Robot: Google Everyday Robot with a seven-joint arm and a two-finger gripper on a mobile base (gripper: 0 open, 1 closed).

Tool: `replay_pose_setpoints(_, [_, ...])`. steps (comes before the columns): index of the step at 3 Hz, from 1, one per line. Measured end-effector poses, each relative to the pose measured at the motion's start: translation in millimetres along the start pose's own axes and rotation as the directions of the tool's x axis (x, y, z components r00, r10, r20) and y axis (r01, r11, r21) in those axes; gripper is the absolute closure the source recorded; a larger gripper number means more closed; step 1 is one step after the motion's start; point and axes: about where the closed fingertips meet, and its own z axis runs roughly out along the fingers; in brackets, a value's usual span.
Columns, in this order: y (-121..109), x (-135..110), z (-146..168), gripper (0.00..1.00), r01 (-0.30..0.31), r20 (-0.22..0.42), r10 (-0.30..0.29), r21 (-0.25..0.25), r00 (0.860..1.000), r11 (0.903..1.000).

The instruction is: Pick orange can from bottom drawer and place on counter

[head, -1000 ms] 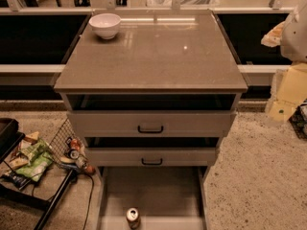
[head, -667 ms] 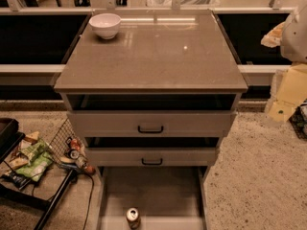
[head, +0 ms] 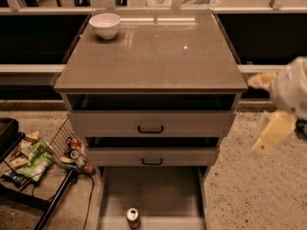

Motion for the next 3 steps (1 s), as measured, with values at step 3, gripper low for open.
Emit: replay_pose_setpoints(3, [30.3, 80.1, 175.4, 0.0, -0.116, 0.455, 0.097, 0.014, 0.885, 0.9931])
